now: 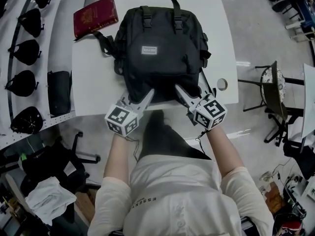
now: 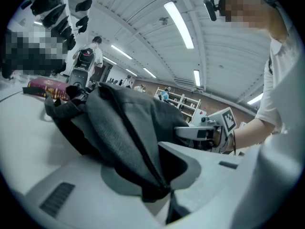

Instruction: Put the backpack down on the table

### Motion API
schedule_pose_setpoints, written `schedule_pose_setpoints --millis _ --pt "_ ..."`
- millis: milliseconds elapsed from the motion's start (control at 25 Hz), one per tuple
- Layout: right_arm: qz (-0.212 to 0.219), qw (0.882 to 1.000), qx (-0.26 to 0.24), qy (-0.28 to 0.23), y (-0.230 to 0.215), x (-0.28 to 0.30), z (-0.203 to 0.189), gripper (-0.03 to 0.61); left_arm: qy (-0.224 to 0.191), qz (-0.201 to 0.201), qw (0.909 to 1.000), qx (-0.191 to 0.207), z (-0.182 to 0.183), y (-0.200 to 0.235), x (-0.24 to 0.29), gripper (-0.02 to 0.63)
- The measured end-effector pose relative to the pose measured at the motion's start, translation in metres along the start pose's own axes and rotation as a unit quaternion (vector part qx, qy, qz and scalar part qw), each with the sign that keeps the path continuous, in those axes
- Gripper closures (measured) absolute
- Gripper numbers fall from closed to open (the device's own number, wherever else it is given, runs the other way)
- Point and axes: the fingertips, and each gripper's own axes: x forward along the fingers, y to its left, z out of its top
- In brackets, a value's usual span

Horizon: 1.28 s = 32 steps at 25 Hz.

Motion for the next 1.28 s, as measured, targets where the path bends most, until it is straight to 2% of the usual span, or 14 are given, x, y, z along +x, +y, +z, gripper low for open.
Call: schedule_pose_setpoints --millis 320,400,520,560,680,800,1000,1120,1280 --pt "-0.022 0.999 -0.008 0.024 -0.002 0.000 -0.019 0.446 -0.014 -0.007 0.9999 0.006 -0.015 0.003 -0.001 0.533" --pt "-0.031 0.999 -0.010 0.030 -0.003 -0.002 -0.021 0.432 -0.017 0.007 0.9997 0.017 -0.015 0.003 -0.001 0.525" --pt "-0.048 0.998 -0.007 0.026 -0.005 -0.006 -0.020 0.399 -0.007 0.064 0.9976 0.027 -0.017 0.008 -0.004 0.428" --pt "-0.054 0.998 0.000 0.019 -0.006 -0.008 -0.019 0.385 -0.004 0.081 0.9964 0.026 -0.017 0.009 -0.005 0.364" --pt "-0.076 0.997 0.010 0.005 -0.007 -0.016 -0.017 0.334 -0.021 0.115 0.9931 0.004 -0.013 0.014 -0.014 0.277" --pt "-0.102 0.995 -0.004 0.002 -0.009 -0.027 -0.015 0.325 -0.029 0.136 0.9902 -0.008 -0.009 0.016 -0.028 0.268" --pt "-0.121 0.993 -0.017 0.001 -0.008 -0.048 -0.006 0.325 -0.035 0.162 0.9859 0.020 0.000 0.000 -0.060 0.268" --pt "-0.133 0.990 -0.041 -0.016 -0.003 -0.063 0.013 0.325 -0.062 0.152 0.9857 0.038 0.025 -0.018 -0.073 0.269" --pt "-0.112 0.991 -0.073 -0.026 0.020 -0.073 0.036 0.325 -0.069 0.122 0.9885 0.056 0.053 -0.044 -0.080 0.271"
